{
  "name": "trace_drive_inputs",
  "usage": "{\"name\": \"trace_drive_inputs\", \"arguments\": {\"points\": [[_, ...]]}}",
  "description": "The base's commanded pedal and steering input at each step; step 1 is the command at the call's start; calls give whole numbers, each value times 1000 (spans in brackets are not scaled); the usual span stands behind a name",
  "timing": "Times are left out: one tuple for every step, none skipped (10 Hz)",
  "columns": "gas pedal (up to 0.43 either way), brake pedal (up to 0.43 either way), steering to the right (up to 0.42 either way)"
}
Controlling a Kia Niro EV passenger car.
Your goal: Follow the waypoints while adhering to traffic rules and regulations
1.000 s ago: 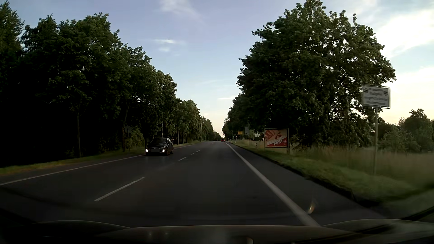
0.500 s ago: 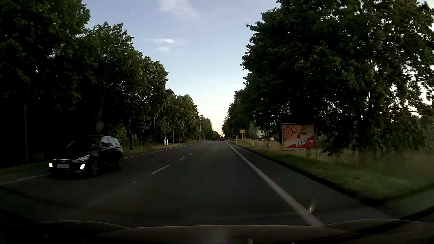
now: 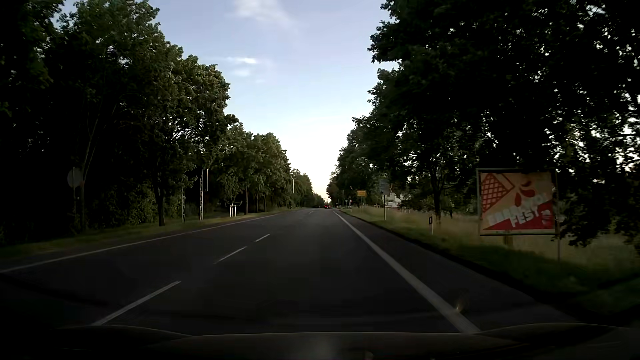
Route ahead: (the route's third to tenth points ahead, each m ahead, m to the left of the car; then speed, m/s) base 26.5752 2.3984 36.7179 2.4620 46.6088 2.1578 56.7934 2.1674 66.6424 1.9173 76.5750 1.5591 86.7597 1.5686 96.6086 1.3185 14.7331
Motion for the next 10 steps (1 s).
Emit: {"name": "trace_drive_inputs", "arguments": {"points": [[98, 0, 1], [98, 0, 1], [98, 0, 1], [98, 0, 1], [98, 0, 1], [98, 0, 1], [98, 0, 1], [98, 0, 1], [98, 0, 1], [98, 0, 1]]}}
